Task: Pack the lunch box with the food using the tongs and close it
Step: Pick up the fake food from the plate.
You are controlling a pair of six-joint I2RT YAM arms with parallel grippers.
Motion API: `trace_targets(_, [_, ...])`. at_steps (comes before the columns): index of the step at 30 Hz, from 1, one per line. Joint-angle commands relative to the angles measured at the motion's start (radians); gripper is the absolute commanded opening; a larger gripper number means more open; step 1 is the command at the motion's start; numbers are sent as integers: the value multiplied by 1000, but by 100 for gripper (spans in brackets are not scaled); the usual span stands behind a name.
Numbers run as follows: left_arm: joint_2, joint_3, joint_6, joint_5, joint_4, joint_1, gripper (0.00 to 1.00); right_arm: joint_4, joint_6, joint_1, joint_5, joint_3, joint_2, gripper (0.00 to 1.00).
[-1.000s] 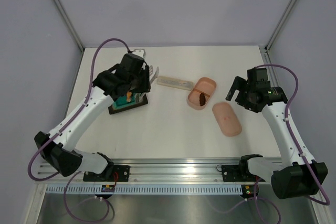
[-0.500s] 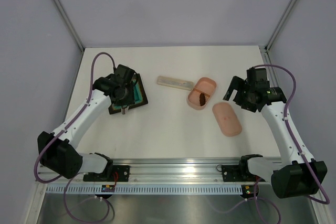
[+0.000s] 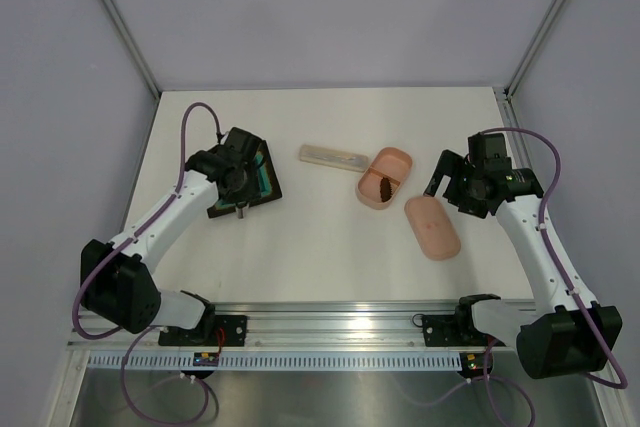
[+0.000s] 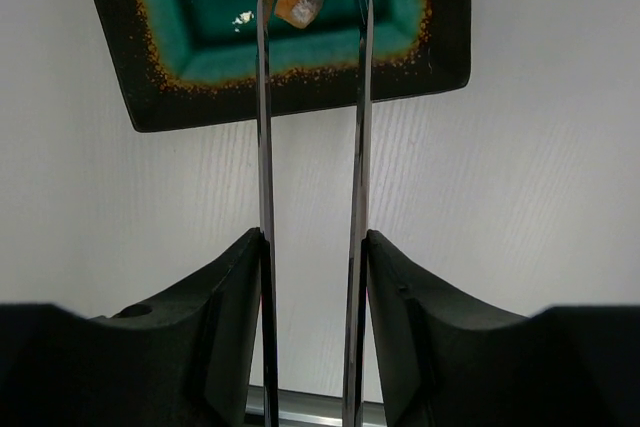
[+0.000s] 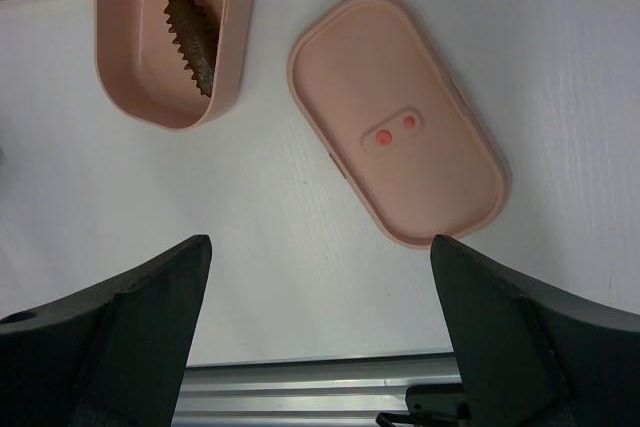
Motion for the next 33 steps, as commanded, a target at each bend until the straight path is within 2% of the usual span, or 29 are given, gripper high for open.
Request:
trace_targets(1, [-30, -6, -59, -78, 71, 16, 47, 23, -12, -5, -25, -1, -22, 100])
trace_targets(19, [-11, 15, -225, -76, 140, 102, 50, 46, -18, -5, -48, -3, 7, 99])
trace_targets(25, [-6, 15, -227, -79, 157, 103, 56, 58, -15, -5, -60, -8, 16, 99])
trace_targets(33, [14, 11, -219, -64, 179, 105, 59, 61, -16, -5, -68, -8, 19, 100])
